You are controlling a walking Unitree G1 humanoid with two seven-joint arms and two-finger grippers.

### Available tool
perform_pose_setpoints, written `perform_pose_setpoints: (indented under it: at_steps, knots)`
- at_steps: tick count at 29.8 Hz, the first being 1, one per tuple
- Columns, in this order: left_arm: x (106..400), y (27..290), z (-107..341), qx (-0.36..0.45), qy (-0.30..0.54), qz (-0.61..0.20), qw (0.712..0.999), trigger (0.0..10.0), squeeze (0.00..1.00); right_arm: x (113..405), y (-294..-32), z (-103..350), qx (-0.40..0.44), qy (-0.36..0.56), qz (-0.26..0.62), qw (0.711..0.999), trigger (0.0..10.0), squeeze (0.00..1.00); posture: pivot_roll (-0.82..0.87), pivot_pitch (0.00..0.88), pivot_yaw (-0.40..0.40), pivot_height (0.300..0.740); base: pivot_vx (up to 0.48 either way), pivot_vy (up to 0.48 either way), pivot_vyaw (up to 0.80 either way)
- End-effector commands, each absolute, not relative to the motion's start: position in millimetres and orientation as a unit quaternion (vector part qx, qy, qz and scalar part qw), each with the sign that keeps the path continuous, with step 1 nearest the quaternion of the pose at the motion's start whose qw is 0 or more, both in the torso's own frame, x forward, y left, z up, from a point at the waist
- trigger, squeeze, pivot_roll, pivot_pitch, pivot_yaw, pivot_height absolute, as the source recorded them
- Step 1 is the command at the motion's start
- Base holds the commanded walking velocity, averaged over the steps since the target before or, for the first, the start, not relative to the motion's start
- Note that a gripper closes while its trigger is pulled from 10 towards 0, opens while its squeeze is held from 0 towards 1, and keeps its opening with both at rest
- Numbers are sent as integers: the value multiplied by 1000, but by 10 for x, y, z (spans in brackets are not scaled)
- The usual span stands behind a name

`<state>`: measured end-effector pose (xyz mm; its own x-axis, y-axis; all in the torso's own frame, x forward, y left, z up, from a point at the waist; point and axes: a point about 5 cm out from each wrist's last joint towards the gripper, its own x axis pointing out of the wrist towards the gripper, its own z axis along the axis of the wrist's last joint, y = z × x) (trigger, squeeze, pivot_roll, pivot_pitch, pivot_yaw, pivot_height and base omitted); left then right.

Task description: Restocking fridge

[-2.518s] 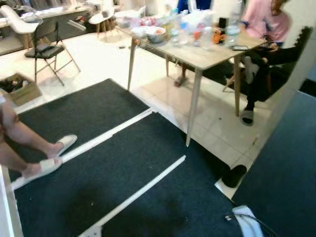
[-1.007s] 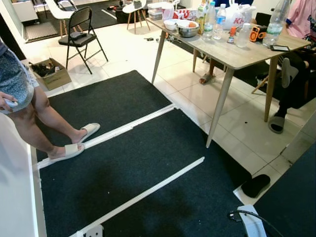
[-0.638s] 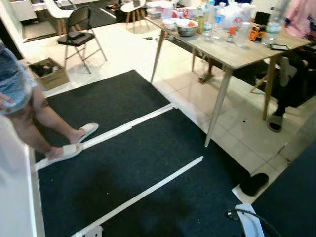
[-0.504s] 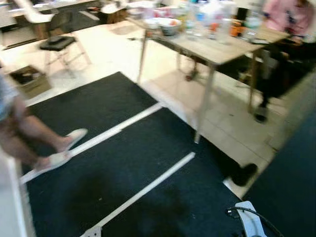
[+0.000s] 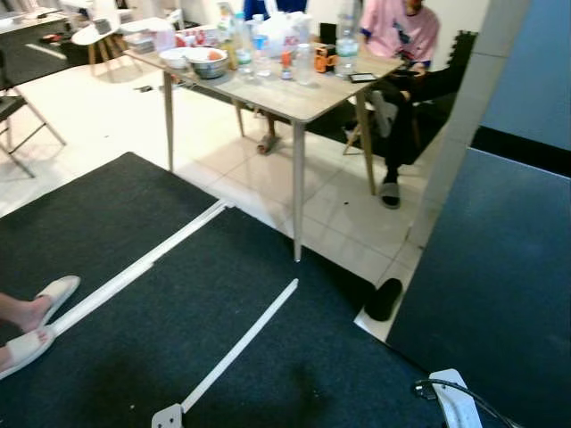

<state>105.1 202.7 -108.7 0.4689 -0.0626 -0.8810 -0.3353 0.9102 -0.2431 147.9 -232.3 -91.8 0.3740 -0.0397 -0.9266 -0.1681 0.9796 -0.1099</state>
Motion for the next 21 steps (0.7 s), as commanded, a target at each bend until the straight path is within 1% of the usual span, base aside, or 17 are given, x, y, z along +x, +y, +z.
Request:
perform_pose_setpoints:
  at_steps: [1,6,12,14,17,21]
  knots:
    - [1008,2018,-1102,-194,518,82,829,10000,0,1454,-2309,-931,-93,558,37,824,10000,0,-8,0,37,740,0,0,0]
    - [1010,2016,-1102,-195,518,82,829,10000,0,1422,-2296,-946,-96,561,39,821,10000,0,-7,0,36,740,0,0,0]
    - [1011,2019,-1101,-194,518,81,829,10000,0,1438,-2265,-948,-85,555,30,827,10000,0,-10,0,37,740,0,0,0]
    - [1017,2034,-1098,-180,518,81,833,10000,0,1445,-2279,-941,-62,550,13,833,10000,0,-10,0,37,740,0,0,0]
    - [1018,2062,-1096,-175,513,103,834,10000,0,1489,-2312,-917,-5,532,-33,846,10000,0,-10,0,34,740,0,0,0]
    - [1019,2081,-1094,-166,511,112,836,10000,0,1539,-2343,-890,27,517,-59,853,10000,0,-10,0,34,740,0,0,0]
